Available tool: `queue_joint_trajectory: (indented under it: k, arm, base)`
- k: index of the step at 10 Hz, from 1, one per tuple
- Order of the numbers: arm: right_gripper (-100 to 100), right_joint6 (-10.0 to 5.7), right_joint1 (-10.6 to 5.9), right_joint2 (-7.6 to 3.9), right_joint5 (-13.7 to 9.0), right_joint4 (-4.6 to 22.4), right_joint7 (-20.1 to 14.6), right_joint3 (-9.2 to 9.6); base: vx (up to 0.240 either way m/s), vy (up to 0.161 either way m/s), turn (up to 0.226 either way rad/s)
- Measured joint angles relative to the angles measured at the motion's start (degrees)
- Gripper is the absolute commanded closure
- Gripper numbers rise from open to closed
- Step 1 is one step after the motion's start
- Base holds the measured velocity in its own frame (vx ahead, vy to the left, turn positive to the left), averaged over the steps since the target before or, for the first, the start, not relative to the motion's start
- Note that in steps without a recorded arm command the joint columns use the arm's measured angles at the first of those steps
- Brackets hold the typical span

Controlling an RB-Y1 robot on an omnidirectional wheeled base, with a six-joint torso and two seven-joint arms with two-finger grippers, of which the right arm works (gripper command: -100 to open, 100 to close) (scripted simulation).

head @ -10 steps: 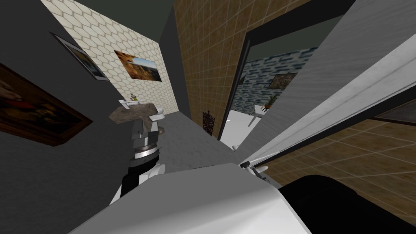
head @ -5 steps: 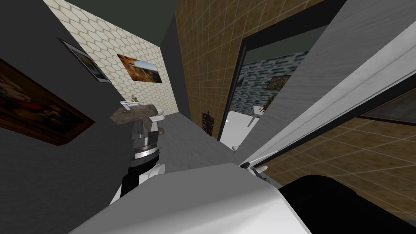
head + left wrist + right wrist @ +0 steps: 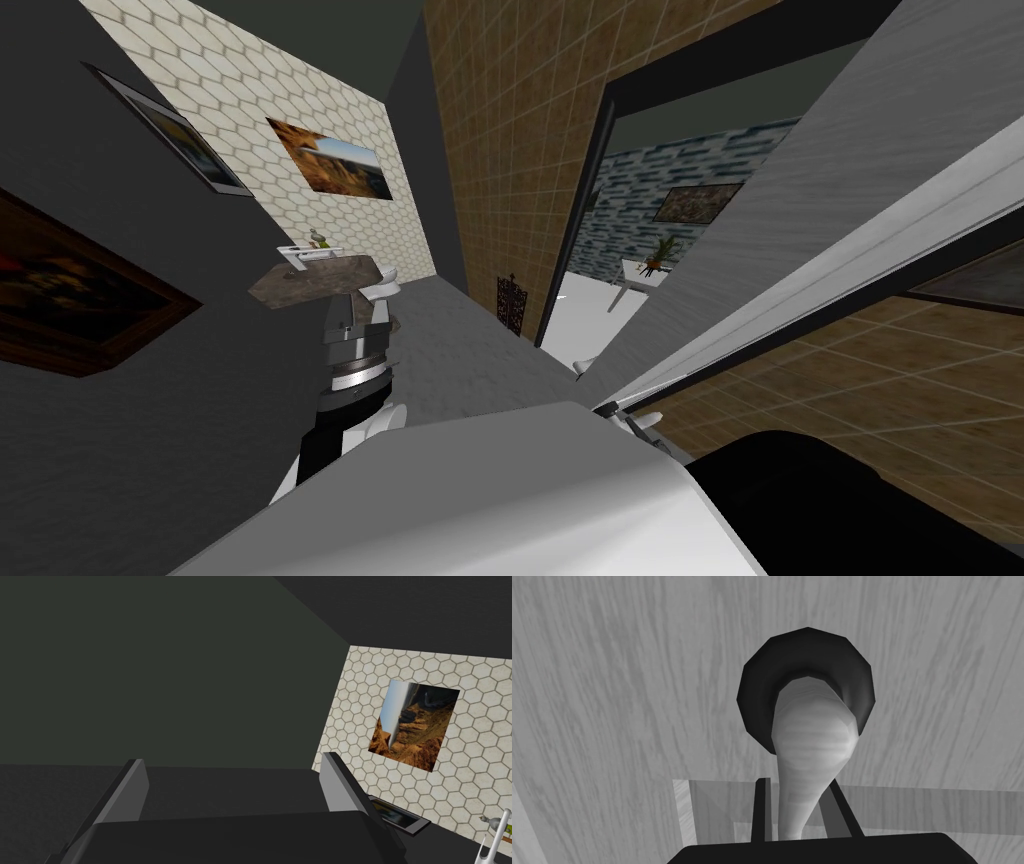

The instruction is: Pull the door open

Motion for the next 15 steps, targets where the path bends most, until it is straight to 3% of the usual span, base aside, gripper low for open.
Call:
queue_joint_trajectory:
  k: [1, 2, 3, 4, 7, 8, 9, 11, 12, 13, 15]
  arm:
    - [100, -0.03, -0.22, -0.08, 0.0, 0.3, -0.3, 0.11]
    - [100, 2.4, 2.27, -0.74, -0.4, -4.8, -0.2, -0.15]
    - [100, 2.73, 1.86, -0.74, -0.4, -4.3, -0.2, -0.15]
    - [100, 1.99, 1.12, -0.55, -0.3, -2.8, -0.3, -0.07]
    - [100, 2.95, 2.57, -2.54, -0.9, -3.8, -2.8, 0.97]
    - [100, 3.41, 3.28, -2.94, -1.0, -4.8, -3.1, 1.19]
    - [100, 2.89, 3.04, -3.11, -0.8, -3.9, -3.3, 1.6]
    - [100, 3.7, 4.53, -3.59, -0.8, -6.5, -3.1, 1.67]
    - [100, 3.65, 4.82, -3.49, -0.5, -6.9, -2.4, 1.7]
    - [100, 4.26, 6.04, -3.56, -0.3, -9.1, -1.4, 1.62]
    - [100, 3.06, 5.42, -2.85, 0.5, -8.3, 0.3, 1.55]
  base:
    - [0.002, 0.003, -0.014]
    - [0.003, 0.003, -0.011]
    - [0.013, 0.001, -0.003]
    - [0.01, 0.012, -0.054]
    - [-0.005, -0.003, 0.011]
    - [-0.027, -0.024, 0.1]
    - [-0.027, -0.021, 0.089]
    - [-0.018, -0.024, 0.1]
    - [-0.045, -0.053, 0.224]
    - [-0.046, -0.036, 0.148]
    - [-0.061, -0.024, 0.103]
